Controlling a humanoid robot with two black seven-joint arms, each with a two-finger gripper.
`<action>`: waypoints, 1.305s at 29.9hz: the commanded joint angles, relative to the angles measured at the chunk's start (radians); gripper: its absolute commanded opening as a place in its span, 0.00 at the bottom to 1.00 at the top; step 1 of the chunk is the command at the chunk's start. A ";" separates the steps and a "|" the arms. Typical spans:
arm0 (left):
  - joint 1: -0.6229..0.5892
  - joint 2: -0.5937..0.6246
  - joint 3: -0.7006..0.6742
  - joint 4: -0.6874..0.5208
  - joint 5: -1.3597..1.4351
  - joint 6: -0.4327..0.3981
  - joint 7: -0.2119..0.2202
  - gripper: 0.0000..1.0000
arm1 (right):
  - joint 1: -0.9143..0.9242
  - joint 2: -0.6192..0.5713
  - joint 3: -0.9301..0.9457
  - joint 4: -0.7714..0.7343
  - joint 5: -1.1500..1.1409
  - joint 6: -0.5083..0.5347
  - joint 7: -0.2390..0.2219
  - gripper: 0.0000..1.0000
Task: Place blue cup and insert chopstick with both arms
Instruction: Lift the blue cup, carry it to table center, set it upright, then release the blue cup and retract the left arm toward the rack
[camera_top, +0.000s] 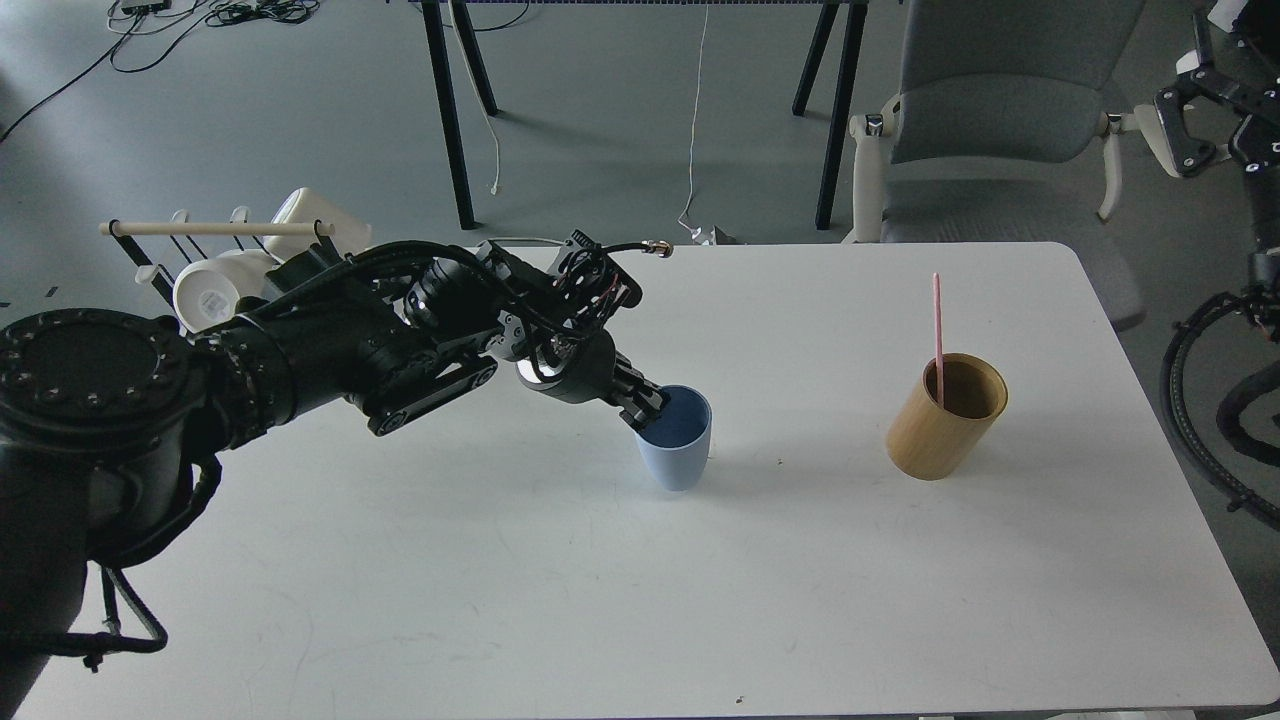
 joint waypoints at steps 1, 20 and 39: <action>0.002 0.006 -0.002 -0.005 -0.002 -0.004 0.000 0.12 | 0.000 0.000 0.000 -0.001 0.000 0.000 0.000 0.99; 0.017 0.080 -0.013 -0.008 -0.148 -0.013 0.000 0.70 | 0.014 0.001 0.005 0.001 0.000 0.000 0.000 0.99; 0.035 0.196 -0.182 -0.081 -0.372 -0.070 0.000 0.96 | 0.032 -0.006 0.003 0.004 0.001 0.000 0.000 0.99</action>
